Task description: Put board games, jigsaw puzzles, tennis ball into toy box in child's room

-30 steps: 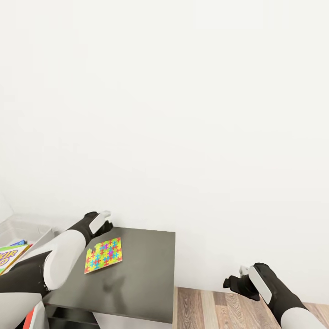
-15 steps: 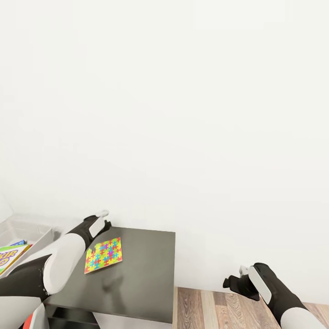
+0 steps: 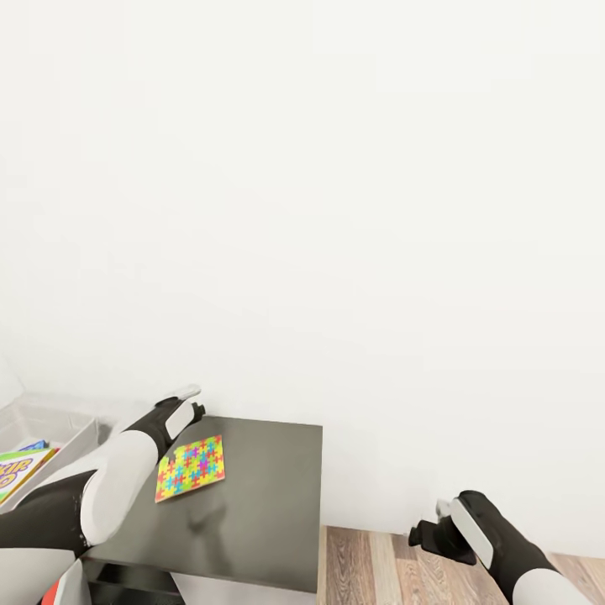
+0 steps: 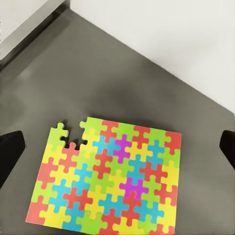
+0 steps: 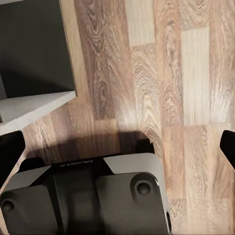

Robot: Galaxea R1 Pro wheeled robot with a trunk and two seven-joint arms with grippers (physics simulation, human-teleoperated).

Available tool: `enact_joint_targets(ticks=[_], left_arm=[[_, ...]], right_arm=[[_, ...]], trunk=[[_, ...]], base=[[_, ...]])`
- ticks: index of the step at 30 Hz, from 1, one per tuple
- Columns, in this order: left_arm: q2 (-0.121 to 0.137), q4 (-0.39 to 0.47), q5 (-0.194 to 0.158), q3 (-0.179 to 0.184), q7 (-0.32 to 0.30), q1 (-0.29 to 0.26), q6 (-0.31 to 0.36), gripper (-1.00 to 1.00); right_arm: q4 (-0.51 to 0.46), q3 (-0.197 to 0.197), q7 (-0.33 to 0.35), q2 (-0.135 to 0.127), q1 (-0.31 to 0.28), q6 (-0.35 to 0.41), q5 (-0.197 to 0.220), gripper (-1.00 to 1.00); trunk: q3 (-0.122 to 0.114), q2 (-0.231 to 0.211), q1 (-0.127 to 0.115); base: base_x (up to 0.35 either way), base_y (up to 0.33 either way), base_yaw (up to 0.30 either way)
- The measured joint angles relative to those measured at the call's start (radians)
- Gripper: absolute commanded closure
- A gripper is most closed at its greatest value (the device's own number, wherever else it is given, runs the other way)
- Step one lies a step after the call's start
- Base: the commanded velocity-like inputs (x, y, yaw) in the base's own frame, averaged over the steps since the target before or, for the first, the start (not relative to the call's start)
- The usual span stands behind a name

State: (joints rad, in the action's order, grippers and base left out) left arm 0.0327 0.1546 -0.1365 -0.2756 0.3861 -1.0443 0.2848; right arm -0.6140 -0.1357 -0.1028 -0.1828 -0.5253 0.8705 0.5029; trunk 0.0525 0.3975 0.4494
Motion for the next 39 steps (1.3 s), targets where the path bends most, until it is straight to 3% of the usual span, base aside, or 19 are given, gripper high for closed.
enact_joint_targets(ticks=[12,22,32,39], left_arm=[[0.005,0.006,0.010,0.027,0.000,-0.001,0.019,-1.00],[0.030,0.013,0.011,0.047,-0.002,-0.004,-0.026,-1.00],[0.024,0.067,0.010,0.169,-0.013,-0.007,-0.038,-1.00],[0.021,0.072,0.009,0.202,-0.042,-0.007,-0.053,-1.00]], right_arm=[[0.006,-0.011,0.002,0.000,0.000,0.003,0.000,-1.00],[0.007,-0.012,0.001,0.001,0.000,0.003,0.000,-1.00],[0.007,-0.013,-0.001,0.000,0.000,0.003,0.000,-1.00],[0.007,-0.012,-0.001,-0.003,0.000,0.001,0.000,-1.00]], trunk=[[0.019,0.000,0.000],[0.035,0.000,0.000],[0.052,0.000,0.000],[0.063,0.000,0.000]], base=[[0.000,0.000,0.000],[0.000,0.000,0.000],[0.000,0.000,0.000],[0.000,0.000,0.000]])
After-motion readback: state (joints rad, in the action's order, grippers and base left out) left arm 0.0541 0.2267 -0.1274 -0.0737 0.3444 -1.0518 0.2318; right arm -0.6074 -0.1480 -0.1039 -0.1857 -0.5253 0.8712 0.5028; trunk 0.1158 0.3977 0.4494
